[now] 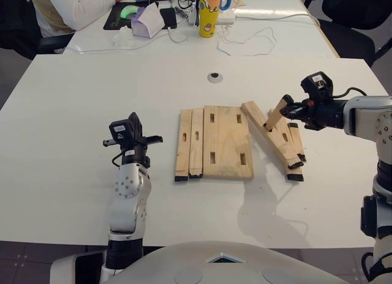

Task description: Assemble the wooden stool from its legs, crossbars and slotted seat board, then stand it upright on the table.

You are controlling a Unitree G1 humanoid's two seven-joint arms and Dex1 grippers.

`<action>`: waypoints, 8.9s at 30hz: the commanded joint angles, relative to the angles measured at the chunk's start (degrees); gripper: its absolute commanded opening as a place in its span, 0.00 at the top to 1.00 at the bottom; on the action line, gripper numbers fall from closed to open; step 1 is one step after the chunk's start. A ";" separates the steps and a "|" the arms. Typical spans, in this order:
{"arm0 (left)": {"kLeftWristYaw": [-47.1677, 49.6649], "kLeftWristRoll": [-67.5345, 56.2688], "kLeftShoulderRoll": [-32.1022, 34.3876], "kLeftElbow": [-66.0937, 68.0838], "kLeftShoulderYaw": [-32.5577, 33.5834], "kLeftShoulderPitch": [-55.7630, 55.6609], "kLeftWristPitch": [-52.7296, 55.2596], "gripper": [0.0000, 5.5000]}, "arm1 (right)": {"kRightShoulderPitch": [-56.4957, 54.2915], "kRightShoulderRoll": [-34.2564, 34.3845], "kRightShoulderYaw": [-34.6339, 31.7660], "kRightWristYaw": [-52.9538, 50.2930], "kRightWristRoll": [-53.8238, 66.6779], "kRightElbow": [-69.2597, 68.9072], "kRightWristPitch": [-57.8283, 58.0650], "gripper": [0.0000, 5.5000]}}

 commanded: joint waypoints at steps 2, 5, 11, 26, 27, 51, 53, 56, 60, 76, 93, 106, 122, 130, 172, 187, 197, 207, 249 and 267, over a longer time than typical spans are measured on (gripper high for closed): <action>1.40 -0.23 -3.87 -0.83 -0.97 1.16 -0.82 1.00 | -3.96 0.57 1.43 -1.32 -1.81 1.95 -3.21 0.92; 2.08 -0.21 -4.08 -0.37 -1.22 1.06 -1.38 1.00 | -10.86 3.87 0.68 -4.01 -4.04 5.07 -8.45 0.92; 2.94 -0.45 -3.89 -0.53 -1.44 0.90 -1.61 1.00 | -12.78 6.42 -0.71 -6.34 -4.90 8.75 -1.14 0.92; 3.84 -0.95 -3.71 -1.08 -1.93 1.60 -1.80 1.00 | -7.70 9.34 -6.14 -13.93 -0.73 13.47 2.38 0.92; 3.75 -1.04 -3.60 -1.04 -1.92 1.52 -1.74 1.00 | -7.87 11.11 -7.90 -15.01 -0.88 13.59 2.37 0.92; 0.10 -2.05 -1.62 -2.56 -0.43 0.38 2.14 1.00 | -6.41 27.24 -20.61 -28.02 -5.89 8.85 2.30 0.92; 0.02 -2.07 -1.62 -2.52 -0.36 0.32 2.18 1.00 | -6.34 27.02 -20.33 -27.56 -6.42 8.92 2.24 0.92; -0.06 -2.01 -1.68 -2.41 -0.42 0.25 2.18 1.00 | -5.85 26.64 -19.81 -26.69 -6.99 8.89 2.24 0.92; -0.09 -1.87 -1.81 -2.38 -0.55 0.17 2.20 1.00 | -5.16 26.26 -19.17 -25.80 -7.50 9.20 2.28 0.92; -0.42 -2.07 -1.81 -2.03 -0.29 -0.41 2.35 1.00 | -4.00 22.84 -13.00 -20.62 -9.49 14.09 0.10 0.92; -1.02 -2.38 -1.52 -2.00 0.01 -0.75 2.97 1.00 | -2.78 23.09 -8.52 -16.98 -10.96 20.09 -6.84 0.92; -2.01 -2.49 -1.37 -1.21 0.47 -2.08 3.25 1.00 | -5.60 24.60 -7.64 -16.57 -11.75 16.25 -16.70 0.76; -2.50 -2.41 -1.57 -0.96 0.57 -2.48 3.50 1.00 | -6.65 27.19 -7.27 -15.58 -12.62 14.59 -39.12 0.68; -3.94 -2.85 -0.92 -0.37 0.67 -3.95 4.52 1.00 | -12.82 31.93 -7.12 -19.04 -15.31 29.97 -54.41 0.89; -8.15 -2.75 -0.20 -0.27 1.83 -6.60 7.84 1.00 | -16.46 33.59 -5.21 -23.02 -21.36 62.65 -69.61 0.99; -8.80 -2.57 -0.62 -0.23 1.52 -6.50 7.94 1.00 | -13.04 34.18 -8.02 -22.73 -20.09 44.16 -83.43 0.99; -7.64 -1.94 -1.32 -1.60 1.55 -4.44 7.58 1.00 | 9.61 26.11 -9.69 -18.39 -14.82 12.51 -53.34 0.92; -8.20 -2.20 -0.74 -1.14 1.59 -5.23 8.12 1.00 | 16.46 27.46 -10.15 -18.33 -9.05 5.46 -30.18 0.64; -11.34 -2.54 0.71 -0.12 2.53 -8.06 9.88 1.00 | 14.82 30.04 -2.39 -17.80 -13.41 19.24 -31.47 0.49; -12.03 -2.52 0.99 -0.06 2.61 -8.75 10.54 1.00 | 9.52 33.04 -2.65 -18.52 -17.10 32.72 -43.94 0.62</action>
